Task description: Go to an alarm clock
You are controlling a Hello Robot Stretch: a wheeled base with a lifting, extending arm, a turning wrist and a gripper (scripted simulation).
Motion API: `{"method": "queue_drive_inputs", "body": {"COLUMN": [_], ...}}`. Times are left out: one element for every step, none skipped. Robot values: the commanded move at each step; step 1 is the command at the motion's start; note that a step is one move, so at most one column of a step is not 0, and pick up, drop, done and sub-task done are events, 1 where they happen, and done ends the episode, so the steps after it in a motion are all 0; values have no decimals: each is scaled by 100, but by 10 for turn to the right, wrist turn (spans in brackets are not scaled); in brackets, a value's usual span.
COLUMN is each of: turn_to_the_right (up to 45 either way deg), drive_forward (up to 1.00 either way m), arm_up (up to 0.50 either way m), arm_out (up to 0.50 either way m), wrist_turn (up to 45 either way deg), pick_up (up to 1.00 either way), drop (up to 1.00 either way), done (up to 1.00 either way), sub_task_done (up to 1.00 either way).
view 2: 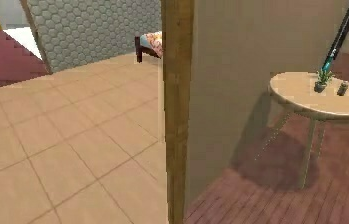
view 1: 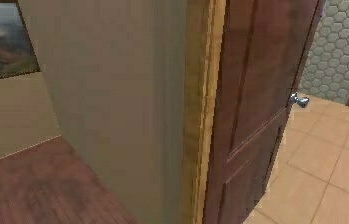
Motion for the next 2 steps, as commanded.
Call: {"method": "queue_drive_inputs", "body": {"turn_to_the_right": [450,240], "drive_forward": [0,0], "arm_up": [0,0], "arm_out": [0,0], "wrist_turn": [0,0], "pick_up": [0,0], "drop": [0,0], "done": [0,0], "sub_task_done": [0,0]}}
